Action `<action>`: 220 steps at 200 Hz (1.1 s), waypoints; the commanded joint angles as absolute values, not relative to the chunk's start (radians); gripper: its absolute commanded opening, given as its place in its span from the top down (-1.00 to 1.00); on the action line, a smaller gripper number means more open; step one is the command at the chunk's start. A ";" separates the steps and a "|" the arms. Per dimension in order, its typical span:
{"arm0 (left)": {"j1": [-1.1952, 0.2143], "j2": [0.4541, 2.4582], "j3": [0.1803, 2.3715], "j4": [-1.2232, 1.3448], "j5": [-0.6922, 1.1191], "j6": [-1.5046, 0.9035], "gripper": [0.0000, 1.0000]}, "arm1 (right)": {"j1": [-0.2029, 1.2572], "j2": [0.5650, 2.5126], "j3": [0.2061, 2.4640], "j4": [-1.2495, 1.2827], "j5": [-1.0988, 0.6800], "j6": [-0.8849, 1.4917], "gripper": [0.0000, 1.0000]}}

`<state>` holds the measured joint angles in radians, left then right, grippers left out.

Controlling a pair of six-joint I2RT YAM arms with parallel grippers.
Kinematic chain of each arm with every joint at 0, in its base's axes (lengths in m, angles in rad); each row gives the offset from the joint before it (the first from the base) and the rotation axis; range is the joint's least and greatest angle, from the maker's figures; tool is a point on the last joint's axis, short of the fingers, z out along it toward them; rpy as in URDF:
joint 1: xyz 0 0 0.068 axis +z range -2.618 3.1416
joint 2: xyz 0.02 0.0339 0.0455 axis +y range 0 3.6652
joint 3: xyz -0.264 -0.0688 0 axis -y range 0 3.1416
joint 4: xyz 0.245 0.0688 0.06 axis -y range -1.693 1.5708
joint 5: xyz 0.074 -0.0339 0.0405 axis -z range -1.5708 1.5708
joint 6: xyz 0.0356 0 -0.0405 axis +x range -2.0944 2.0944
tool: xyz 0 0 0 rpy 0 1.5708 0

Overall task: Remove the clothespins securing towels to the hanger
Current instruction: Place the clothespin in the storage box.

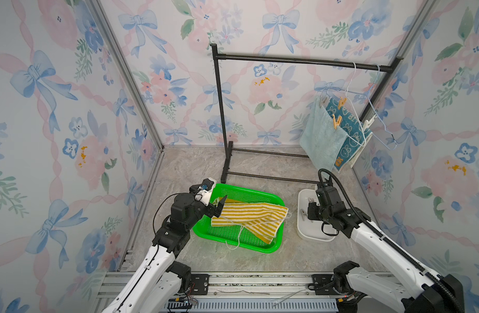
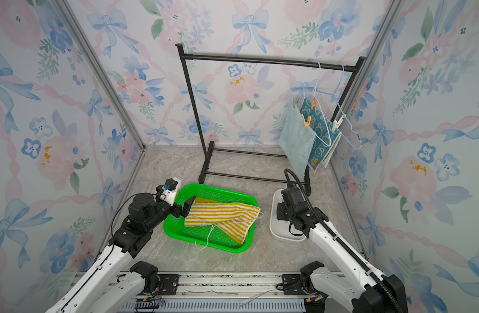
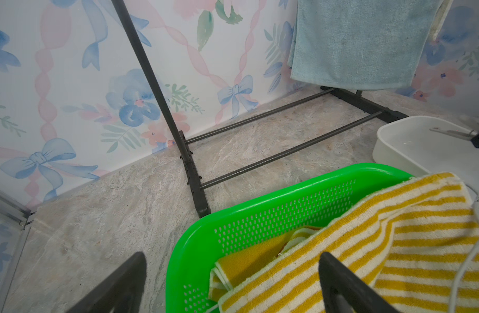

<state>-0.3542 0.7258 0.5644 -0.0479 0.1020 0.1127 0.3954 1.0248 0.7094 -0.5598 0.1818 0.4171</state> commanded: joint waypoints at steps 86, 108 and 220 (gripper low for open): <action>-0.345 0.747 0.555 -0.026 0.132 0.118 -0.96 | 0.314 1.195 0.627 -0.388 0.057 0.471 0.57; -0.344 0.747 0.555 -0.026 0.134 0.119 -0.96 | 0.312 1.185 0.636 -0.402 0.055 0.462 0.43; -0.338 0.716 0.549 -0.028 0.119 0.125 -0.96 | 0.397 0.933 0.772 -0.432 -0.071 0.240 0.23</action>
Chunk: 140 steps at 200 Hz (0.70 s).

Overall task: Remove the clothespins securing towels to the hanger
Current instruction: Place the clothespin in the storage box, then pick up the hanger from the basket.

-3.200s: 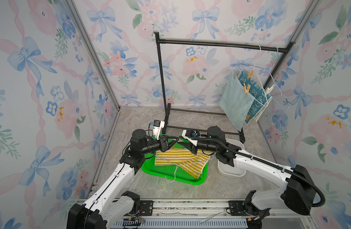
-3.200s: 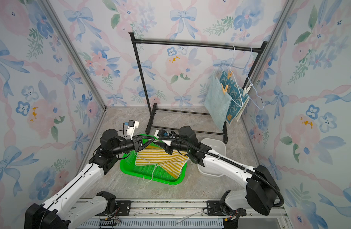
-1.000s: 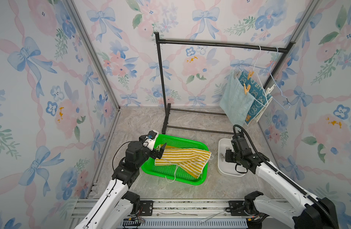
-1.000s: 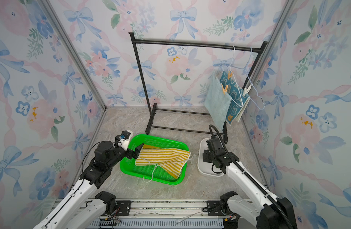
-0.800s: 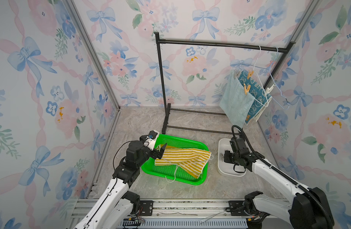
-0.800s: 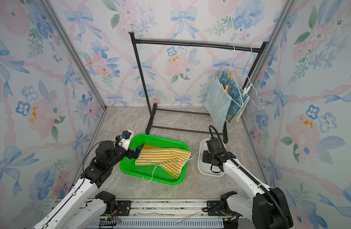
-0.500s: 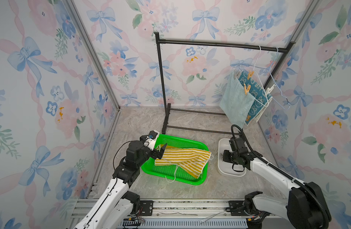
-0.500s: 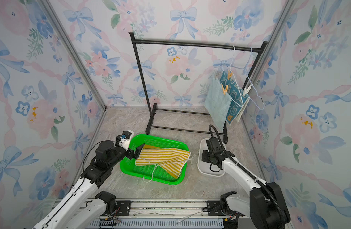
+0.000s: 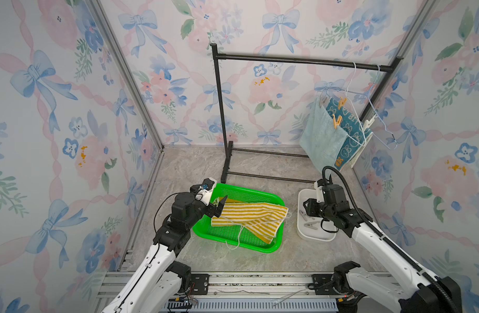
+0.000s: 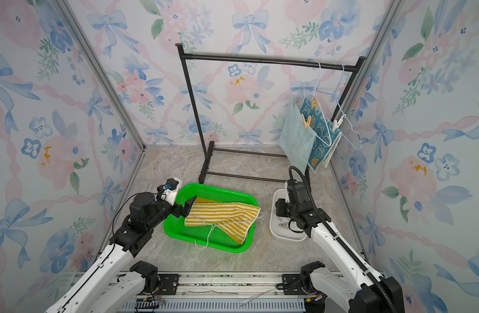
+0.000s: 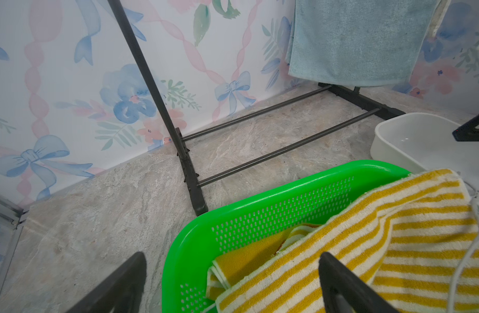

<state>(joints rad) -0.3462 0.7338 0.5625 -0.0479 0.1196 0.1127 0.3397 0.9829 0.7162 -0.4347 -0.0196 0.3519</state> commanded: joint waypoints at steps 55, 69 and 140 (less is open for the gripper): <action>-0.332 0.695 0.546 -0.026 0.078 0.126 -0.96 | 0.666 0.913 0.851 -0.373 0.010 0.000 0.11; -0.330 0.686 0.543 -0.025 0.068 0.125 -0.96 | 0.726 0.935 0.867 -0.361 0.011 -0.064 0.04; -0.321 0.665 0.530 -0.015 0.025 0.125 -0.97 | 0.960 1.168 0.984 -0.390 0.042 -0.403 -0.28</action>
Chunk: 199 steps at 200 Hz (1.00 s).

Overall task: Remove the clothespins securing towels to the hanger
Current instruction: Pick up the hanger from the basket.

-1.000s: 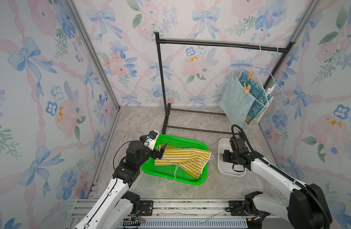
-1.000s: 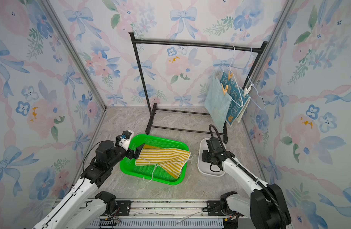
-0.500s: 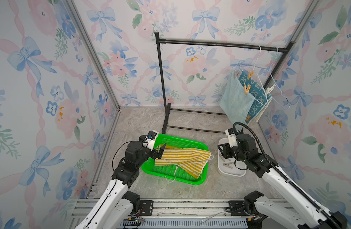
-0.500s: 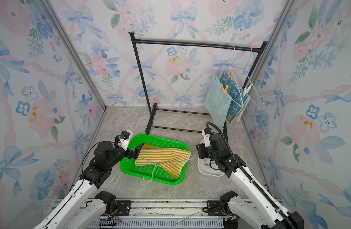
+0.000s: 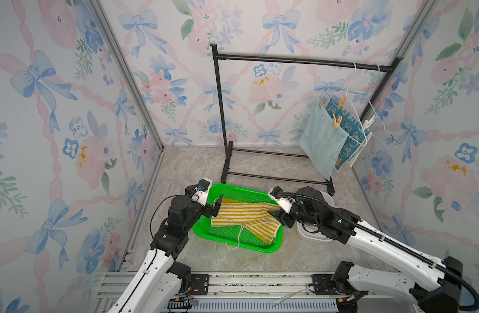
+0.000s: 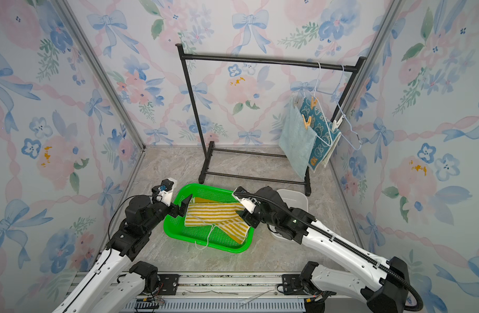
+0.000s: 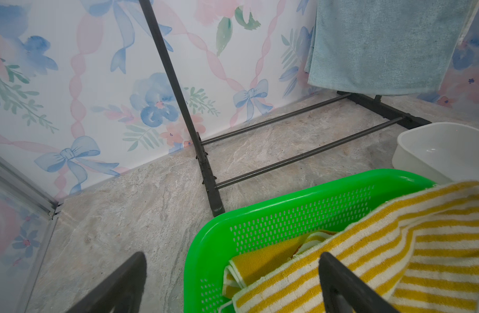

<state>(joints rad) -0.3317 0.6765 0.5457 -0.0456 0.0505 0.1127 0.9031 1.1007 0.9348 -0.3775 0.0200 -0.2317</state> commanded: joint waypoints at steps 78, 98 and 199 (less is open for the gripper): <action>-0.297 0.672 0.528 -0.006 0.027 0.119 -0.96 | 1.085 1.428 1.083 -0.394 0.094 -0.666 -0.44; -0.290 0.679 0.530 -0.005 0.035 0.118 -0.96 | 1.101 1.491 1.111 -0.402 0.114 -0.703 -0.44; -0.267 0.698 0.532 0.000 0.057 0.109 -0.96 | 1.125 1.641 1.134 -0.333 0.153 -0.739 0.24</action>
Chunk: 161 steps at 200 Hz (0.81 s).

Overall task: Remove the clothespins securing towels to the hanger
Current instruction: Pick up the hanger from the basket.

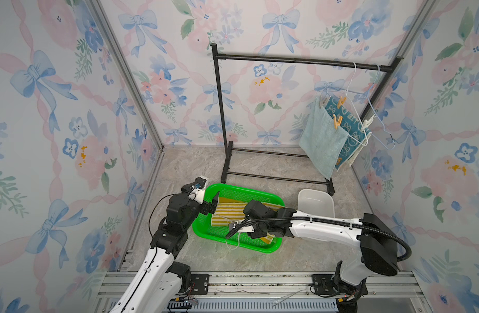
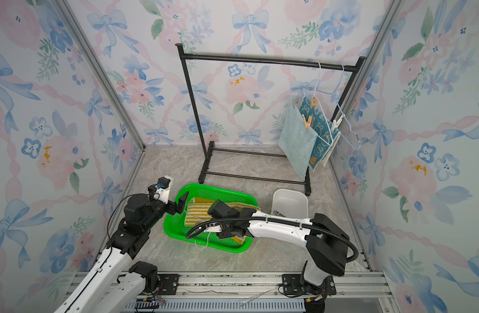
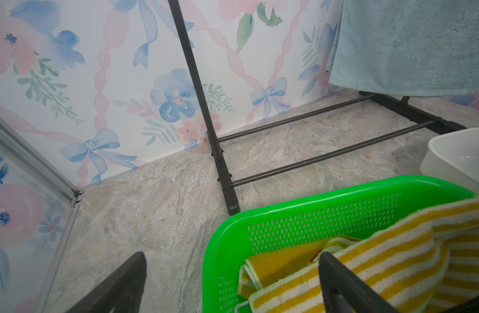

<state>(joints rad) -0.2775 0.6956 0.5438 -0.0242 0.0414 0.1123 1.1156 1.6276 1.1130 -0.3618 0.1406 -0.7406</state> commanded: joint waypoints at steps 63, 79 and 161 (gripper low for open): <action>-0.266 0.686 0.531 0.000 0.059 0.108 -0.96 | 1.125 1.649 1.119 -0.320 0.174 -0.730 0.65; -0.265 0.680 0.530 0.000 0.059 0.109 -0.96 | 1.126 1.649 1.117 -0.312 0.176 -0.721 0.78; -0.263 0.591 0.504 0.055 0.095 0.113 -0.96 | 1.117 1.546 1.173 -0.400 0.173 -0.561 1.00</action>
<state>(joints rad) -0.2733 0.6395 0.5285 -0.0013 0.0628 0.1123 1.1156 1.6012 1.1172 -0.3401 0.1699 -0.6724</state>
